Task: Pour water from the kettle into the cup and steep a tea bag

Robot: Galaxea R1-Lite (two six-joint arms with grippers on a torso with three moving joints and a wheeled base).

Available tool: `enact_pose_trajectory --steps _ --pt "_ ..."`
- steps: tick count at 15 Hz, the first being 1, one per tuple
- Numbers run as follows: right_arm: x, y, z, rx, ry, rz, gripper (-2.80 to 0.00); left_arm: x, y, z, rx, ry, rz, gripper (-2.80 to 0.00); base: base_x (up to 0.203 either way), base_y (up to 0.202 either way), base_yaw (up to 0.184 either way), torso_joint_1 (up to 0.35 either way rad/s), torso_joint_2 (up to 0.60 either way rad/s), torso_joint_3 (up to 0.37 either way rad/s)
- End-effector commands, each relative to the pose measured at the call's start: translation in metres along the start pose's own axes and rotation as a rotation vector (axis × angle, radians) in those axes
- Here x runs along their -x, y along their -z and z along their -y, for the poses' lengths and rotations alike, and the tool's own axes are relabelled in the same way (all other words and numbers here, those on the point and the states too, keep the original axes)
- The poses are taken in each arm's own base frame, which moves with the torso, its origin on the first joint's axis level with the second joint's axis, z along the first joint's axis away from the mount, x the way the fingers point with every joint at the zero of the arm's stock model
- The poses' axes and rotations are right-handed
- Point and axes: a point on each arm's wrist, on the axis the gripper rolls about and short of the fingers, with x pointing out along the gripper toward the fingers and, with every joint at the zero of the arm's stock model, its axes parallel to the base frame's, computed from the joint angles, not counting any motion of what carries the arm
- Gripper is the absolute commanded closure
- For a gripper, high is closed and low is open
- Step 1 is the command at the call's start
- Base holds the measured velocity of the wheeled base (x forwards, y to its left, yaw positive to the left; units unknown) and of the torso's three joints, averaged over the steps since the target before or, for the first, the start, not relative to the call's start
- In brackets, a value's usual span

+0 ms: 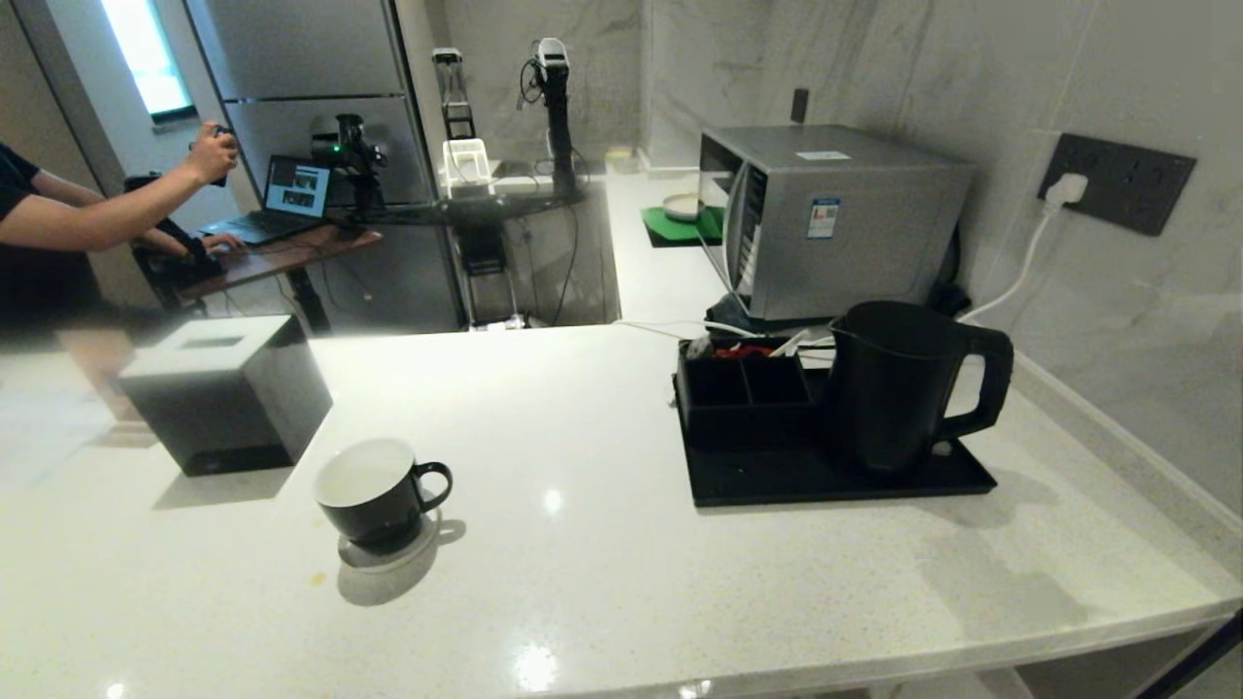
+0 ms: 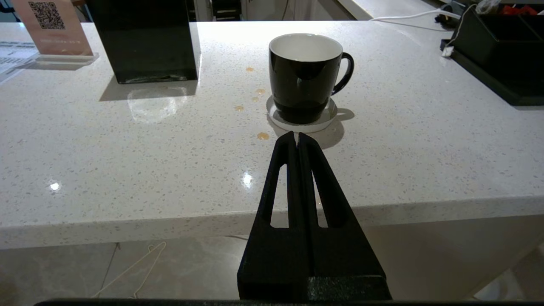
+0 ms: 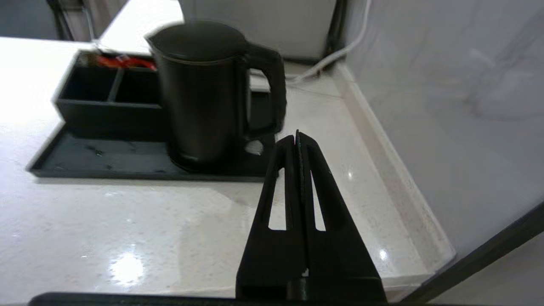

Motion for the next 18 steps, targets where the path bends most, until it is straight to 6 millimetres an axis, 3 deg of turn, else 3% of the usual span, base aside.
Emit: enact_pose_trajectory --steps 1,6,16,17,18 --pt "-0.022 0.006 0.002 -0.003 -0.006 -0.088 0.0 0.0 0.0 0.0 0.001 0.0 -0.001 0.0 0.0 0.0 0.0 0.0 0.0 0.0" --pt "-0.045 0.032 0.0 -0.022 -0.021 -0.214 0.0 0.0 0.0 0.0 0.001 0.0 -0.001 0.0 0.0 0.0 0.0 0.0 0.0 0.0" --pt "-0.116 0.068 0.002 -0.074 -0.013 -0.18 0.0 0.0 0.0 0.0 0.001 0.0 -0.001 0.0 0.0 0.0 0.0 0.0 0.0 0.0" --pt "-0.121 0.071 0.002 -0.075 -0.012 -0.169 -2.8 0.0 0.0 0.0 0.001 0.0 -0.001 0.0 0.0 0.0 0.0 0.0 0.0 0.0" --pt "-0.125 0.073 0.002 -0.074 -0.011 -0.16 -2.8 0.0 0.0 0.0 0.001 0.0 -0.001 0.0 0.0 0.0 0.0 0.0 0.0 0.0"
